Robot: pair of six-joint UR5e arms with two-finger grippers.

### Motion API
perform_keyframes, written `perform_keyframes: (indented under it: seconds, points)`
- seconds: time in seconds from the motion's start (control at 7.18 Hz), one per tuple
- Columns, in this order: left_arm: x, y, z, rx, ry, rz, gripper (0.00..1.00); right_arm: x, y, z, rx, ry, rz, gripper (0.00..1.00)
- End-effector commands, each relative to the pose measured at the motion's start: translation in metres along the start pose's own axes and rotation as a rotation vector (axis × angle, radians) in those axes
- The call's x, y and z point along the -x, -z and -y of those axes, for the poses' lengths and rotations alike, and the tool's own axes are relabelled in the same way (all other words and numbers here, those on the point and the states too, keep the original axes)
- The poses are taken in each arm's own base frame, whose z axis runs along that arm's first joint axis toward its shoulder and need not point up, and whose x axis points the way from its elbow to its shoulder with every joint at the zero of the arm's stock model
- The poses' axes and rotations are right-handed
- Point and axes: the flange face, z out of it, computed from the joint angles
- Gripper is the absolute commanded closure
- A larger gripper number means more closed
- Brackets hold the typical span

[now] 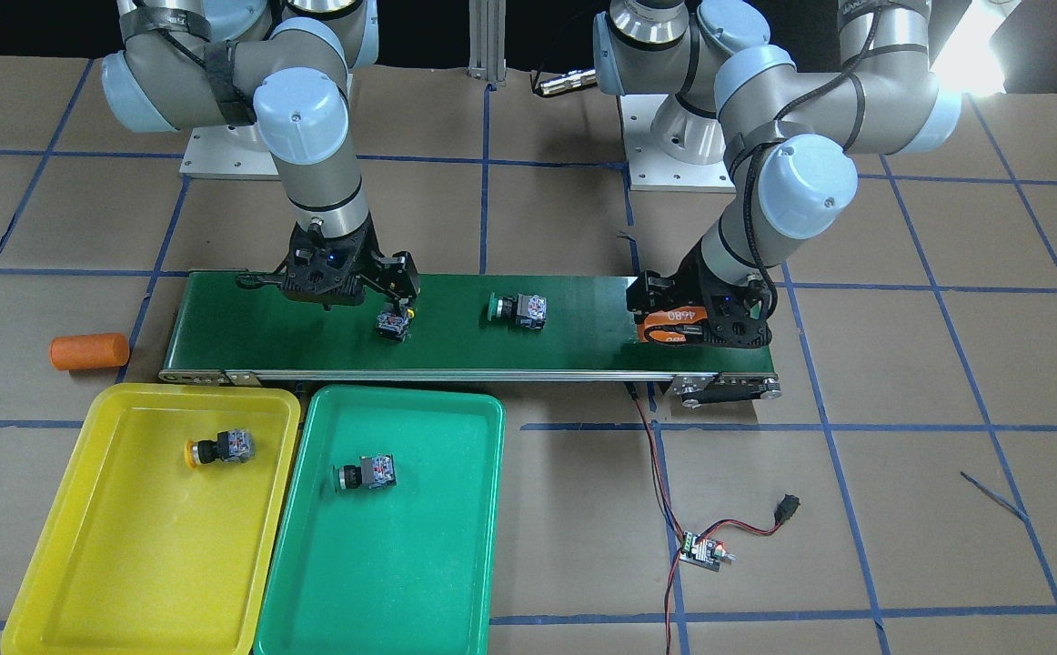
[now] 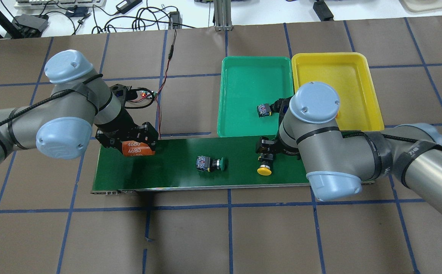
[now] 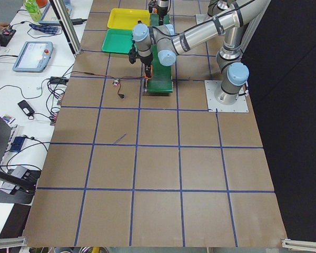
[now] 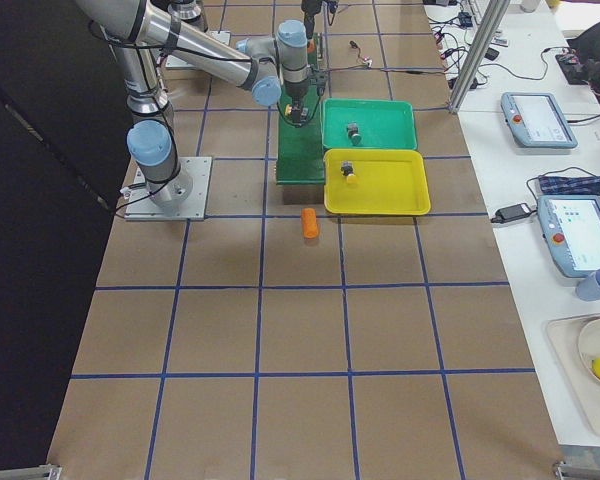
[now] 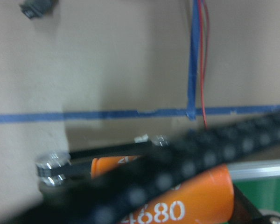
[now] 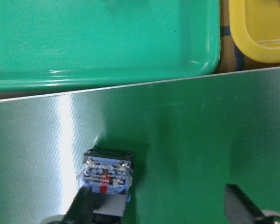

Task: Sort buttons by color to trays
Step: 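Release cylinder on belt with left while right lifts yellow button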

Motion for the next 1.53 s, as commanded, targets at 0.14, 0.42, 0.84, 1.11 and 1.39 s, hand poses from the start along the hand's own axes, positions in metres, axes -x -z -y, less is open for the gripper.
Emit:
perform_keyframes:
  seconds: [0.14, 0.42, 0.84, 1.11, 1.39]
  points:
    - [-0.010, 0.001, -0.002, -0.008, -0.005, 0.005, 0.00, 0.000, -0.005, 0.001, 0.010, 0.010, -0.004, 0.00]
    - [-0.008, 0.016, 0.002, -0.031, 0.002, 0.006, 0.00, 0.000, -0.009, 0.002, 0.018, 0.012, -0.008, 0.00]
    - [-0.003, 0.080, 0.022, -0.058, 0.017, 0.003, 0.00, 0.000, -0.010, 0.001, 0.018, 0.039, -0.013, 0.15]
    - [-0.009, 0.126, 0.018, -0.059, 0.016, 0.005, 0.00, -0.001, -0.010, 0.001, 0.021, 0.079, -0.019, 0.54]
    - [-0.007, 0.163, 0.019, -0.072, 0.011, 0.124, 0.00, -0.001, -0.007, 0.005, 0.013, 0.156, -0.020, 0.94]
